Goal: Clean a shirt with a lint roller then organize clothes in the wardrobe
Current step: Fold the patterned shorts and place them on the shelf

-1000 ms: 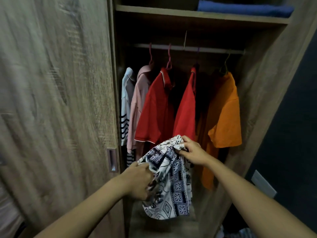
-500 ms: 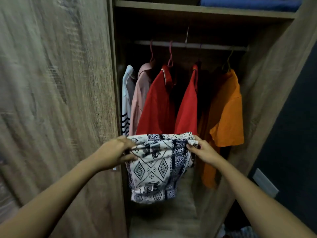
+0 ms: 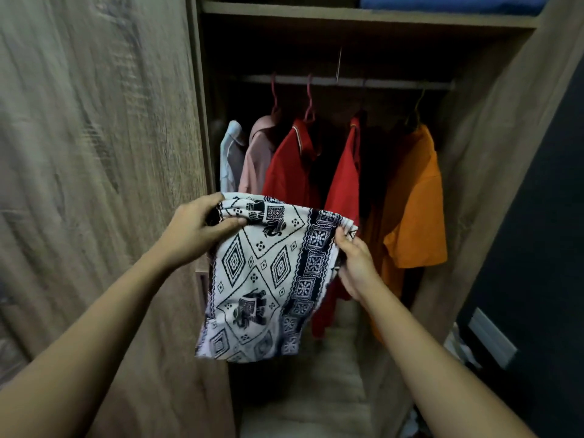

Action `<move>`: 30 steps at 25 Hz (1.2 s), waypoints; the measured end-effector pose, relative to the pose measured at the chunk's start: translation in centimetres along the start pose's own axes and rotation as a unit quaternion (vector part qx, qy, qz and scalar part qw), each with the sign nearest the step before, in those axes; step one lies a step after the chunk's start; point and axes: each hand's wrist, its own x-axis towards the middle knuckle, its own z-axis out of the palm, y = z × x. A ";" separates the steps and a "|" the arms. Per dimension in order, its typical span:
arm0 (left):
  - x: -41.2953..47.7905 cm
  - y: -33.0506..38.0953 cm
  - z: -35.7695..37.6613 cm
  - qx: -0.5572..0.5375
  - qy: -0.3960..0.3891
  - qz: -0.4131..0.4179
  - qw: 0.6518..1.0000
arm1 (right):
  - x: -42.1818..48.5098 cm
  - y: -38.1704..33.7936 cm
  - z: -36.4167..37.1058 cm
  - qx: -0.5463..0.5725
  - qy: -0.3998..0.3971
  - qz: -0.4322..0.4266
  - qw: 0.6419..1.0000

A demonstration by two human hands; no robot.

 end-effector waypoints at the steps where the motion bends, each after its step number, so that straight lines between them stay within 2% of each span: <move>1: 0.1 0.1 0.0 -0.008 0.005 -0.006 1.000 | -0.2 0.3 0.3 0.017 0.011 0.004 1.000; 5: -0.1 -0.1 0.8 -0.043 -0.004 -0.064 0.997 | -0.5 1.1 1.2 0.012 0.063 0.003 0.998; 7: -0.3 -1.0 1.1 -0.156 0.004 -0.132 0.979 | -0.7 0.8 1.7 0.002 0.069 0.001 0.998; 10: -0.2 -1.7 1.7 -0.332 -0.015 -0.226 0.916 | -1.1 0.0 1.7 -0.023 0.084 0.018 0.996; 12: -0.3 -1.3 2.0 -0.395 -0.104 -0.303 0.861 | -1.6 -0.5 0.9 -0.054 0.067 0.032 0.996; 15: -1.3 -1.1 3.6 -0.431 -0.185 -0.384 0.795 | -2.3 -1.0 -0.5 -0.113 0.045 0.082 0.989; 19: -2.7 -2.8 7.3 -0.424 -0.208 -0.485 0.736 | -1.9 0.0 -2.2 -0.163 0.023 0.247 0.955; 22: -2.6 -3.3 8.2 -0.501 -0.193 -0.504 0.677 | -1.3 0.4 -3.7 -0.134 0.013 0.318 0.938; 24: -2.5 -2.9 8.1 -0.574 -0.191 -0.465 0.647 | -1.1 0.2 -4.5 -0.099 0.002 0.336 0.937; 25: -2.6 -2.5 8.1 -0.595 -0.196 -0.435 0.647 | -1.0 0.1 -4.8 -0.085 -0.008 0.340 0.937; 27: -2.9 -2.1 8.6 -0.552 -0.188 -0.427 0.691 | -1.0 -0.3 -5.2 -0.080 -0.029 0.346 0.934; 30: -2.9 -2.3 9.6 -0.468 -0.157 -0.448 0.745 | -0.9 0.1 -5.7 -0.147 -0.016 0.362 0.920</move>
